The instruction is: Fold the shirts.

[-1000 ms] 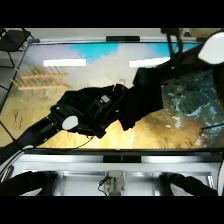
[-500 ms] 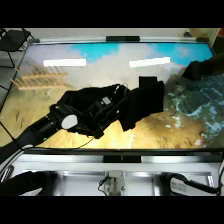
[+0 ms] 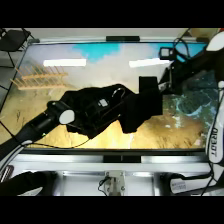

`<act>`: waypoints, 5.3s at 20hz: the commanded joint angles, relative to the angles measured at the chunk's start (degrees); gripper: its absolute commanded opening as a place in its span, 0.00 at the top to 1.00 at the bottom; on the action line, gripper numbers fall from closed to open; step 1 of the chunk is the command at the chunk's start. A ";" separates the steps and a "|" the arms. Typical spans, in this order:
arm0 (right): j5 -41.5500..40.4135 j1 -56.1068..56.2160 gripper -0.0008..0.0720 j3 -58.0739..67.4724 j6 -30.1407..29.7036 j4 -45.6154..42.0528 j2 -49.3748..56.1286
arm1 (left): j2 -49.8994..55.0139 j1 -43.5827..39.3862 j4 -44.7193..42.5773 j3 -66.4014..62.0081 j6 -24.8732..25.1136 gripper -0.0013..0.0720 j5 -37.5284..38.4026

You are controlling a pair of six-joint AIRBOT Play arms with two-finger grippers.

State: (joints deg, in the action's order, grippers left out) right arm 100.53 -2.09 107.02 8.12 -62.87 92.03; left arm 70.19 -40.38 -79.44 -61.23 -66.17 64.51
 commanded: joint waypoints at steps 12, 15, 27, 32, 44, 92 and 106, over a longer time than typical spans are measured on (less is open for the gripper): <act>0.17 4.52 0.22 -0.02 -3.85 -0.68 8.04 | 0.17 1.84 2.19 -0.04 6.45 0.92 -0.74; 1.88 6.19 0.22 -0.15 -2.14 -0.74 9.79 | 0.17 4.13 6.32 -0.04 6.86 0.92 -2.99; 6.40 8.74 0.89 -0.96 10.54 2.80 6.86 | 0.70 9.42 1.81 -0.35 10.01 0.16 -5.62; 6.43 9.03 0.89 -0.98 16.41 4.83 0.81 | -0.24 16.02 -0.11 -6.84 9.99 0.11 -4.87; 6.05 15.39 0.90 -1.33 20.20 4.04 -1.38 | -1.40 18.08 17.84 -11.47 13.20 0.01 9.44; 4.24 24.26 0.90 -1.44 27.43 -0.17 -7.19 | 1.05 35.32 42.05 -24.57 29.27 0.00 24.70; 4.44 24.26 0.90 -1.44 30.32 -2.99 -7.19 | -2.01 50.71 44.06 -29.42 24.33 0.00 19.34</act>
State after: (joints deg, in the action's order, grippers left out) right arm 105.01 22.22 105.56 37.34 -64.42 84.86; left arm 70.15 2.79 -35.42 -88.31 -38.59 84.58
